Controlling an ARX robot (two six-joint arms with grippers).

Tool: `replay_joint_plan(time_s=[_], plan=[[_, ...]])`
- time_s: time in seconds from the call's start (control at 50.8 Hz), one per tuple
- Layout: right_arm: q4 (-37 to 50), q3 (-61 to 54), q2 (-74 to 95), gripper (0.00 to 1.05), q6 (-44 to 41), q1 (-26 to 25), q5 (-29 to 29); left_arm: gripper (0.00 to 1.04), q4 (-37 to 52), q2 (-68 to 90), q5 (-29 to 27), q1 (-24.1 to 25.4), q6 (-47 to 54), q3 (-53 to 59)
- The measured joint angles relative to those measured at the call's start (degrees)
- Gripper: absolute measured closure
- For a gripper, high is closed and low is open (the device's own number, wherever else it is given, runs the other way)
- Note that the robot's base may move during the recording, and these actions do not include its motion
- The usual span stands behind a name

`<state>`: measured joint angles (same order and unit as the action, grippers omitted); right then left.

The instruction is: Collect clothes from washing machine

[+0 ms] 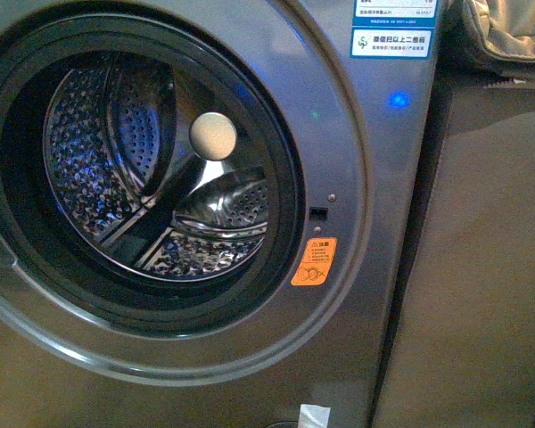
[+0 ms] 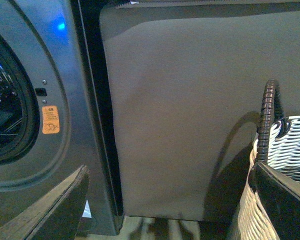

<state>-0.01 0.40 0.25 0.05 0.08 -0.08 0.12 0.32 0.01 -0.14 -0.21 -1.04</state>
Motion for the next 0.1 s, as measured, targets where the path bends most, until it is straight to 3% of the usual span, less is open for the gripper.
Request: replay_joint_plan(time_s=[0.099], plan=[[0.0, 0.0, 0.02, 0.07, 0.0, 0.0, 0.0, 0.07, 0.0, 0.0, 0.0, 0.0, 0.0, 0.0]])
